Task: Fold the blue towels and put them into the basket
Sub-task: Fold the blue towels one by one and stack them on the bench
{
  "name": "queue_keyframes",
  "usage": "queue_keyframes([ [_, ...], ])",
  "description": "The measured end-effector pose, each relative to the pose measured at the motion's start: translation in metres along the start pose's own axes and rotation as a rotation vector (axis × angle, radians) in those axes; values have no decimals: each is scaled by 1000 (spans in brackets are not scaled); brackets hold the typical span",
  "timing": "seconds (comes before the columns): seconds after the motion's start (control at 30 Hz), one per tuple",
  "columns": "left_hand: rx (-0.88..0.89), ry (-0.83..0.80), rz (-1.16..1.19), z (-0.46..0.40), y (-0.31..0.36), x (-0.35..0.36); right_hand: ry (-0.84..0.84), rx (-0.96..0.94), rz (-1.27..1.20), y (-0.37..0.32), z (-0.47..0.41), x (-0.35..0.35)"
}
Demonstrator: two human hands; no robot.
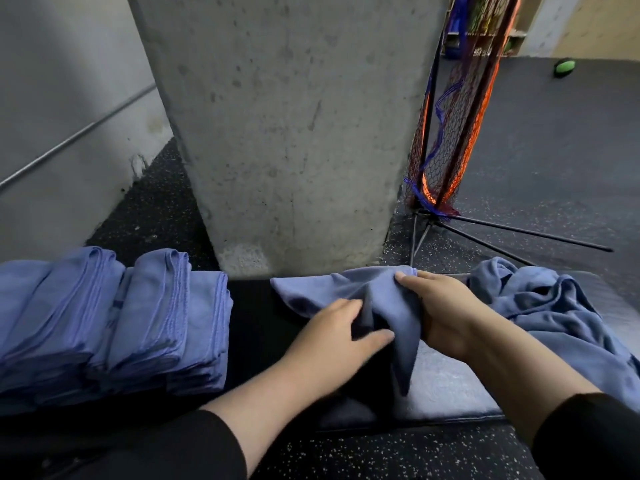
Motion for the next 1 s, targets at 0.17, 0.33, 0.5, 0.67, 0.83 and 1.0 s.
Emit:
queue_keyframes([
  [0.17, -106, 123, 181, -11, -4, -2, -48, -2, 62, -3, 5, 4],
  [0.33, -171, 254, 501, -16, -11, -19, 31, -43, 19, -6, 5, -5],
  [0.5, -186, 295, 571, -19, -11, -25, -76, 12, 152, -3, 13, 8],
  [0.67, -136, 333, 496, -25, -3, -34, 0, -89, 227, -4, 20, 18],
  [0.83, -37, 223, 303, -24, 5, -35, 111, -116, 101, -14, 21, 12],
  [1.0, -33, -48, -168, -18, 18, -26, 199, -146, 85, -19, 19, 3],
])
Point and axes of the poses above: each hand's wrist, its own z-axis away from the middle knuckle, its own x-axis out of the palm, y = z × x, the point moved 6 cm from there along -z, towards the middle knuckle, and after that the axes turned 5 degrees about x, right-handed, at the moved point
